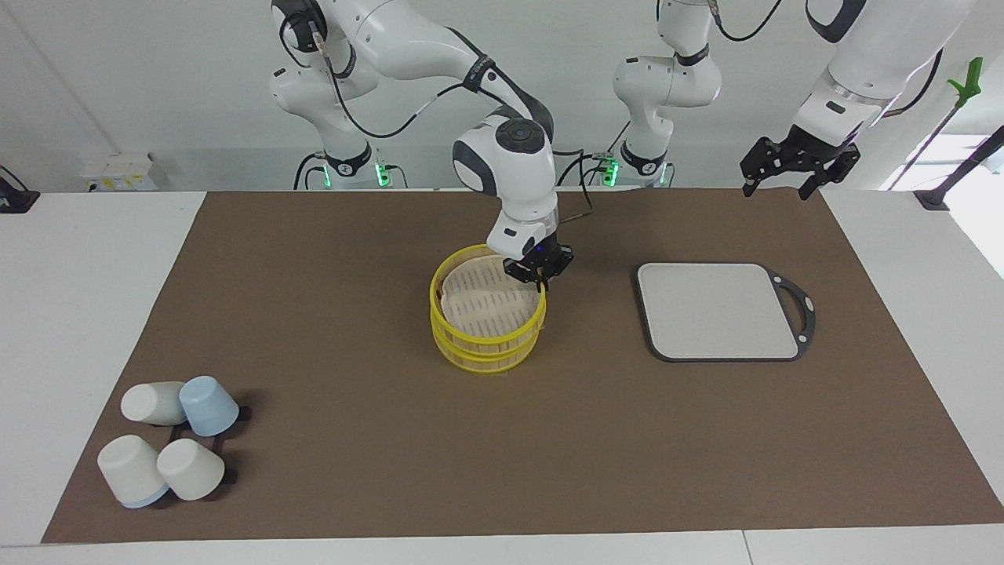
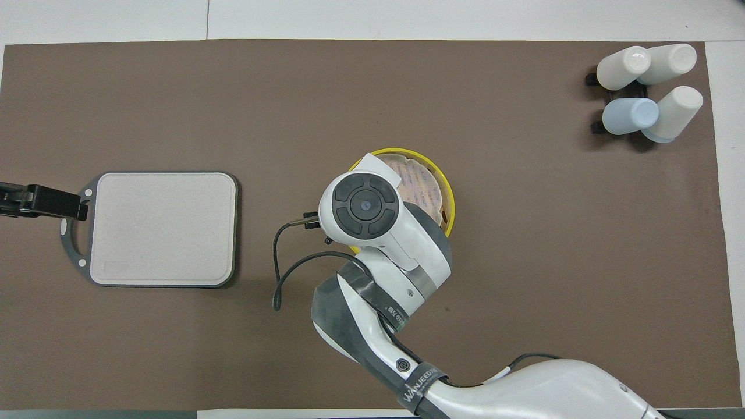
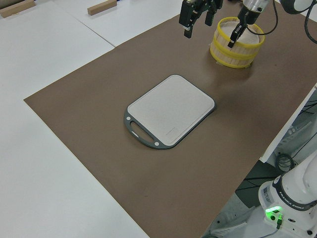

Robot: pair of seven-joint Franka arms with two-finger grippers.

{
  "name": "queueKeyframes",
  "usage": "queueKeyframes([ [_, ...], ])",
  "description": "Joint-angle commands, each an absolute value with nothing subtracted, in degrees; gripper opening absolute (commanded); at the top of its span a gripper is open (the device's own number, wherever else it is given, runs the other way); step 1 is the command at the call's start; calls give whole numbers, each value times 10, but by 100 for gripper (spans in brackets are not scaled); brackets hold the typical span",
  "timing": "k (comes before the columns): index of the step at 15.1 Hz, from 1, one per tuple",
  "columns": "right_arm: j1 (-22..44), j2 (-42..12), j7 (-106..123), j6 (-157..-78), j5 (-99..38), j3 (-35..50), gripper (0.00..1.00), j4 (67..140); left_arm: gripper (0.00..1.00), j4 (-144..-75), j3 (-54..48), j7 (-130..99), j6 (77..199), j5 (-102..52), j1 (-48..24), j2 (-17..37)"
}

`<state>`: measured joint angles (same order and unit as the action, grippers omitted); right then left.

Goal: Place bun in steamer
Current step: 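Lower the lid onto the steamer and open the right gripper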

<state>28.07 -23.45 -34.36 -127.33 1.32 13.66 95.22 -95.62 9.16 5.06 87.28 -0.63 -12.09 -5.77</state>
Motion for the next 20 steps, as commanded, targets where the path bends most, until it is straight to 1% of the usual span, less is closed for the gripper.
queueKeyframes([
  [1,273,-220,-357,-1286,3,140,0,983,100,-965,97,57,886,-3,-130,-66],
  [6,272,-216,-354,-1292,3,140,0,992,100,-967,95,58,884,-3,-133,-67],
  [7,272,-216,-354,-1292,3,140,4,993,100,-970,95,58,885,-3,-133,-68],
  [9,269,-216,-350,-1294,3,140,4,993,100,-980,95,58,887,-3,-132,-74],
  [11,267,-217,-350,-1313,3,140,4,994,100,-980,95,58,886,-3,-132,-74],
  [14,268,-216,-351,-1350,3,140,4,1014,100,-980,95,58,886,-3,-133,-74],
  [16,269,-215,-351,-1353,3,140,5,1019,100,-979,95,58,886,-3,-133,-74],
  [17,269,-215,-351,-1351,3,140,15,1020,100,-978,95,57,886,-3,-133,-74],
  [18,269,-214,-351,-1350,3,140,33,1019,100,-978,94,57,886,-3,-133,-74],
  [19,270,-214,-352,-1347,3,140,54,1019,100,-978,94,57,887,-3,-133,-74],
  [20,271,-214,-352,-1345,3,140,100,1018,100,-978,92,57,886,-3,-133,-73],
])
